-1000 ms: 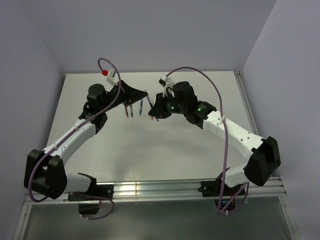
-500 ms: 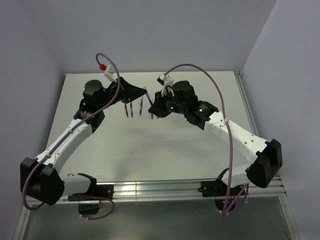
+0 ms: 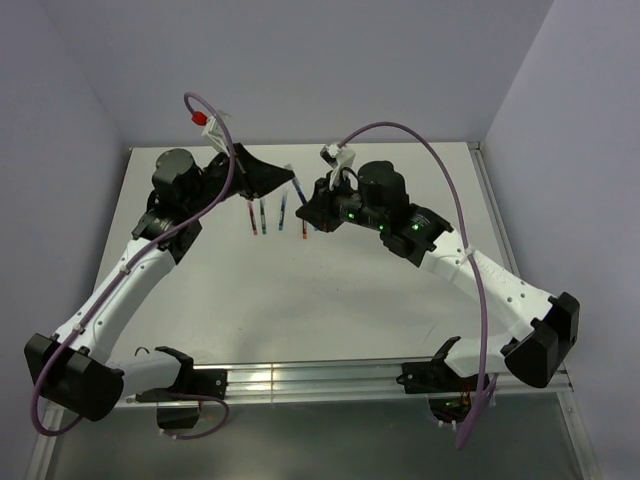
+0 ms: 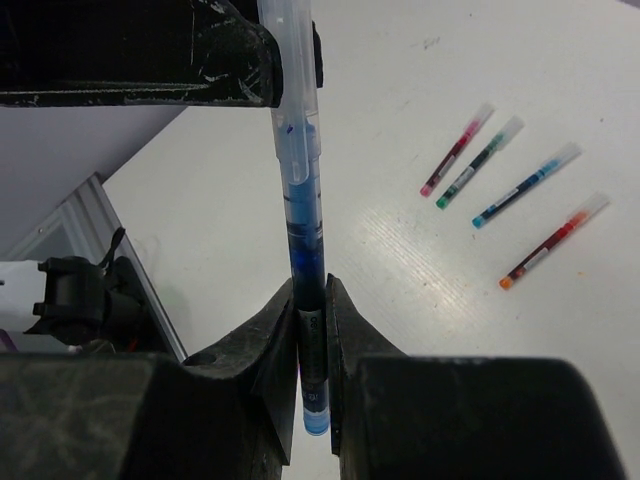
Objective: Insert the pens into the pen caps
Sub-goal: Insert the pen cap onto the pen.
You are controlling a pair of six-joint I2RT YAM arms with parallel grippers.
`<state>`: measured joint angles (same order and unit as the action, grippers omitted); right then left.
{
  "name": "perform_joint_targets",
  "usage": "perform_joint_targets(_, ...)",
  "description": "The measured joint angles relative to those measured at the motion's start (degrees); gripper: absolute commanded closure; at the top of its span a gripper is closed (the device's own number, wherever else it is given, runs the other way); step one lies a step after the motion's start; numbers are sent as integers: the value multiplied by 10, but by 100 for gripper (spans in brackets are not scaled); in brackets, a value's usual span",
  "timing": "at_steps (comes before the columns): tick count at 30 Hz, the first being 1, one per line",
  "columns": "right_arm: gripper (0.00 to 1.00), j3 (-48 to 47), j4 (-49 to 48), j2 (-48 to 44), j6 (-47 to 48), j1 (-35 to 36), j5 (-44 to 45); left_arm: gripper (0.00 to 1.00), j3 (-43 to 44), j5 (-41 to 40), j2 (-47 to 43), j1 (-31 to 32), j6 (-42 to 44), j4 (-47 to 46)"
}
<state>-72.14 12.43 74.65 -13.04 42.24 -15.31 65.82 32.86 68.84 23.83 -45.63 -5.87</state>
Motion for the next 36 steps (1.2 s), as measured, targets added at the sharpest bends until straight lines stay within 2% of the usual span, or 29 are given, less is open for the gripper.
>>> perform_joint_targets(3, 100, 0, -6, -10, 4, 0, -2, 80, 17, 5, -1, 3, 10, 10)
perform_joint_targets(6, 100, -3, -13, -19, 8, 0, -2, 67, 38, 12, -1, 5, 19, 19)
perform_joint_targets(13, 100, -24, -53, -38, 7, -12, 47, 48, 70, 63, -16, 16, 36, 78)
perform_joint_targets(23, 100, -27, -66, -57, 5, -11, 31, 40, 97, 28, -36, 16, 73, 103)
perform_joint_targets(29, 100, -23, -96, -61, -21, -11, -59, 36, 125, 33, -32, 14, 88, 76)
perform_joint_targets(36, 100, -21, -135, -59, -65, -11, -153, 34, 129, 101, -18, -16, 78, -17)
